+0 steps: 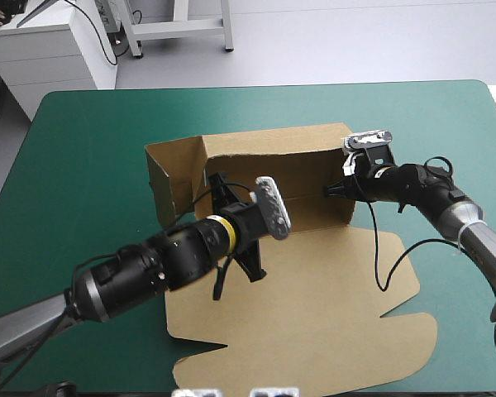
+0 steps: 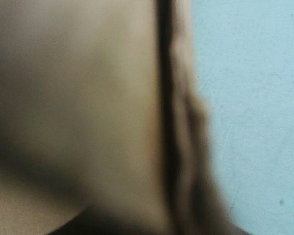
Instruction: Fold the box
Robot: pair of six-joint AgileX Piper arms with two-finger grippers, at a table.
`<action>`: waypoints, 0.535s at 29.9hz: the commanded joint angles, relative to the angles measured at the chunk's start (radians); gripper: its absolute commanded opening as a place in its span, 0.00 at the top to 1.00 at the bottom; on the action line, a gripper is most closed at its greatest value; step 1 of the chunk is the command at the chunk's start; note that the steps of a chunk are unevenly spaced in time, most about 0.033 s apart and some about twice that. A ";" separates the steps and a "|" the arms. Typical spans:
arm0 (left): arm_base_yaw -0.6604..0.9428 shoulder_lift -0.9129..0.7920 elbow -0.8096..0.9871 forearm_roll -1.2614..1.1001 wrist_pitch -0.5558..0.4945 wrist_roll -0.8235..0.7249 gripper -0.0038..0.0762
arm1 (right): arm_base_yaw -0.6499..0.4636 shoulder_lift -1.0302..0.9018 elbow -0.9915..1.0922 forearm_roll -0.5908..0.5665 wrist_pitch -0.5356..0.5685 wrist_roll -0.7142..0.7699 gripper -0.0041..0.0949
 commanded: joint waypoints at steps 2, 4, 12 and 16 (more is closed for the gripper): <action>0.182 -0.104 -0.036 -0.394 -0.084 0.266 0.95 | -0.004 -0.026 -0.020 -0.052 0.043 0.046 0.98; 0.251 -0.140 -0.036 -0.519 -0.085 0.345 0.95 | -0.004 -0.026 -0.020 -0.063 0.045 0.057 0.98; 0.623 -0.269 -0.023 -0.920 0.042 0.590 0.95 | -0.004 -0.026 -0.020 -0.069 0.049 0.065 0.98; 0.884 -0.280 0.010 -1.098 0.158 0.715 0.95 | -0.004 -0.026 -0.020 -0.075 0.067 0.064 0.98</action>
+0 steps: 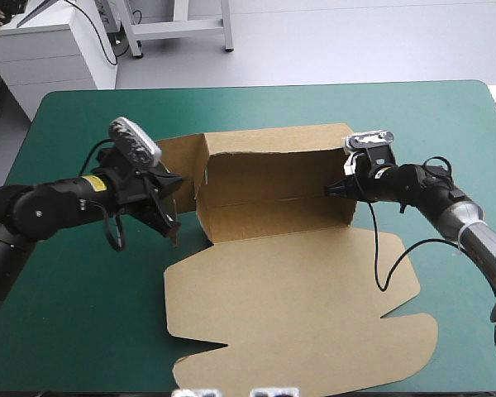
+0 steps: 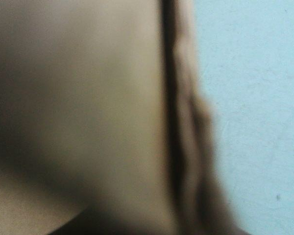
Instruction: Fold the box
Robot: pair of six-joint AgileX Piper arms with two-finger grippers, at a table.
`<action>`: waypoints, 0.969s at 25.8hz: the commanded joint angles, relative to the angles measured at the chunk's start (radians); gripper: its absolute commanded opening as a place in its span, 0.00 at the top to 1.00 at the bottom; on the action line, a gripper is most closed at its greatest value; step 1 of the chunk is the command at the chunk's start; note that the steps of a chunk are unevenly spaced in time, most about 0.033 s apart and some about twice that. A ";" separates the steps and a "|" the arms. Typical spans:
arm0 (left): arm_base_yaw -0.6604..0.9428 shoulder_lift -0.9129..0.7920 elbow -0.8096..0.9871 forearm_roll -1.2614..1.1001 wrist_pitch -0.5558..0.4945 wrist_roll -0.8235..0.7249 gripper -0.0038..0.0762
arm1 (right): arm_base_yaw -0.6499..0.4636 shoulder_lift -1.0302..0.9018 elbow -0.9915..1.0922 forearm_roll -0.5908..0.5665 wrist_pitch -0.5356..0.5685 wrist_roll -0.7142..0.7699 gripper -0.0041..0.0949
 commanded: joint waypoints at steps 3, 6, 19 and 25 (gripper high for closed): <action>0.323 -0.030 0.014 -0.340 0.103 0.184 0.95 | -0.004 -0.026 -0.018 -0.039 0.078 0.012 0.98; 0.489 -0.031 0.016 -0.478 0.148 0.245 0.95 | -0.004 -0.026 -0.018 -0.059 0.091 0.039 0.98; 0.765 0.018 0.113 -0.603 0.018 0.264 0.95 | -0.004 -0.026 -0.101 -0.091 0.250 0.132 0.98; 0.765 0.074 0.116 -0.617 0.019 0.264 0.95 | -0.004 -0.013 -0.364 -0.156 0.542 0.191 0.98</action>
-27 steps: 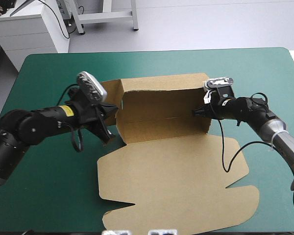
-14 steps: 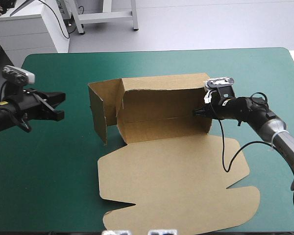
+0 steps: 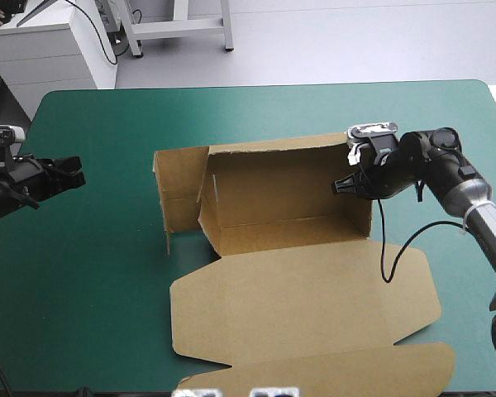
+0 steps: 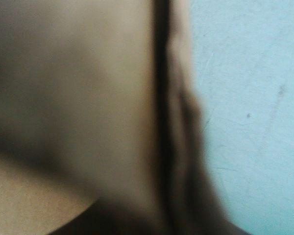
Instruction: Fold the box
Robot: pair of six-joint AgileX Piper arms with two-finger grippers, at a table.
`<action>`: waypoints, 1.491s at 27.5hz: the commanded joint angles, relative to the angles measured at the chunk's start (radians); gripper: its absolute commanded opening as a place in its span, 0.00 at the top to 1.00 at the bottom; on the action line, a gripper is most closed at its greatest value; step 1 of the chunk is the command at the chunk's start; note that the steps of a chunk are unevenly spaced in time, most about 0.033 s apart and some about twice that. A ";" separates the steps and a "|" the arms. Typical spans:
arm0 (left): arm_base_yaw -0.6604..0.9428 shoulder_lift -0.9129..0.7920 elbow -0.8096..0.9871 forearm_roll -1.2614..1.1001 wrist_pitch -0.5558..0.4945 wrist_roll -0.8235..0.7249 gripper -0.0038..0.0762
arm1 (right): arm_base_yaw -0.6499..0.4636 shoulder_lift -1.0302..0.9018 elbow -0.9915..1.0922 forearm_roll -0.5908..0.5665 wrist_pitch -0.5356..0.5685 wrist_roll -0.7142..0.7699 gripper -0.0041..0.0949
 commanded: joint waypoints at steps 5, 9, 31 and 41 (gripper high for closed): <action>0.001 -0.017 -0.027 -0.090 -0.010 0.016 0.95 | -0.004 0.057 -0.250 0.014 0.271 0.063 0.98; 0.001 -0.017 -0.027 -0.101 -0.010 0.017 0.95 | -0.004 0.112 -0.309 0.047 0.271 0.082 0.98; -0.037 -0.005 -0.027 -0.113 -0.013 0.026 0.95 | -0.004 0.342 -0.358 -0.015 0.114 0.079 0.98; -0.037 -0.003 -0.027 -0.113 -0.011 0.040 0.95 | -0.004 0.375 -0.446 -0.013 0.129 0.079 0.68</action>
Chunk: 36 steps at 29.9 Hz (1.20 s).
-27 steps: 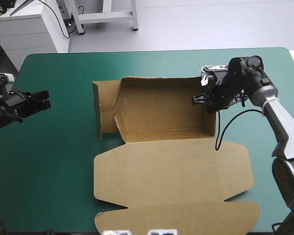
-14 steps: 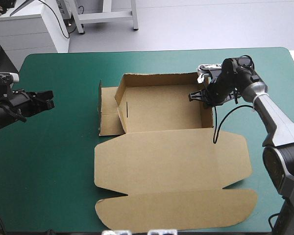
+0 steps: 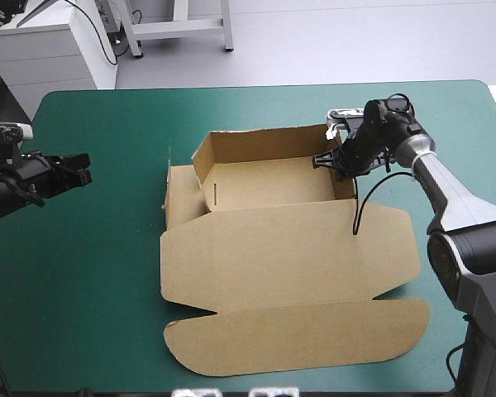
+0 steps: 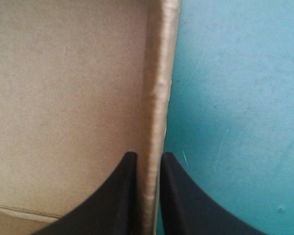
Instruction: Fold the box
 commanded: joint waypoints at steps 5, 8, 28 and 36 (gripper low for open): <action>-0.005 -0.022 -0.027 -0.067 -0.011 0.004 0.95 | -0.005 -0.047 -0.145 -0.015 0.067 0.007 0.44; -0.005 -0.022 -0.027 -0.067 -0.011 0.004 0.95 | -0.005 -0.047 -0.214 -0.017 0.147 0.014 0.36; -0.005 -0.021 -0.027 -0.048 0.019 0.004 0.96 | -0.003 -0.147 -0.001 0.047 0.147 0.038 0.34; -0.005 -0.018 -0.027 -0.044 0.016 0.016 0.96 | -0.003 -0.091 0.014 0.067 0.145 0.008 0.35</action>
